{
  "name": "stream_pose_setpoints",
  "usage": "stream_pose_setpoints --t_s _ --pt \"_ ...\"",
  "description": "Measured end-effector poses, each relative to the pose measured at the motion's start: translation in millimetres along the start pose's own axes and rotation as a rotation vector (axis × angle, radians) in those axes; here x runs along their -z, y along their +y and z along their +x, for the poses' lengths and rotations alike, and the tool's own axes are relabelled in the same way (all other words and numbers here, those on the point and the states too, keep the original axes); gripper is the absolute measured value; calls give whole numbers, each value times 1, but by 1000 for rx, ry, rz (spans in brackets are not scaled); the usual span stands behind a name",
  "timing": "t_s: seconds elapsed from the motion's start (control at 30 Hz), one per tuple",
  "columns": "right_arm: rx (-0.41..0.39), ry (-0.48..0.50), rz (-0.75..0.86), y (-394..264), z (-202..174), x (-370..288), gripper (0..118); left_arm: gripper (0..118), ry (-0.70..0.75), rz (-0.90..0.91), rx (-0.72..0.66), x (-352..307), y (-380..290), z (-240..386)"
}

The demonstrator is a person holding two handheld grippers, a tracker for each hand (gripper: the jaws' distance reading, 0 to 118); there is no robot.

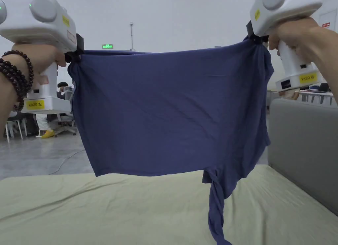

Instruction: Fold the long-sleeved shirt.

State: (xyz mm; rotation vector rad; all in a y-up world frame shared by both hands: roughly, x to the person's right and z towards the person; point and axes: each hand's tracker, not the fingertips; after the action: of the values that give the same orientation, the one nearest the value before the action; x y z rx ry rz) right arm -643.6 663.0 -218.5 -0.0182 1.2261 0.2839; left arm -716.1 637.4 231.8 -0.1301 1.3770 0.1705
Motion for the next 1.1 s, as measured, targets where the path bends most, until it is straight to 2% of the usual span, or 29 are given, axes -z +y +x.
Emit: stream_pose_setpoints --t_s 0.1,0.27,0.4,0.53,0.67,0.73,0.9,1.1 --pt "-32 28 -90 -41 -8 25 0 0 4 -92 -4 22 -40 -4" --pt "8 84 -201 -134 -24 60 0 0 -7 -214 7 57 -129 -7" --pt "-20 105 -251 -180 -25 58 0 0 -19 -269 4 60 -176 -14" --pt "7 137 -249 -196 -15 24 0 0 -55 -276 -12 30 -196 -17" --pt "-65 167 -260 -225 -13 -27 0 0 -73 -287 1 -13 -228 -19" --pt "-67 184 -279 -247 -11 -55 0 0 -66 -337 0 -36 -251 -21" --pt "-89 237 -396 -328 -12 -134 0 0 -22 -472 -70 -109 -328 -22" --pt "-82 326 -609 -454 -12 -218 0 0 -76 -654 -69 -190 -446 -28"
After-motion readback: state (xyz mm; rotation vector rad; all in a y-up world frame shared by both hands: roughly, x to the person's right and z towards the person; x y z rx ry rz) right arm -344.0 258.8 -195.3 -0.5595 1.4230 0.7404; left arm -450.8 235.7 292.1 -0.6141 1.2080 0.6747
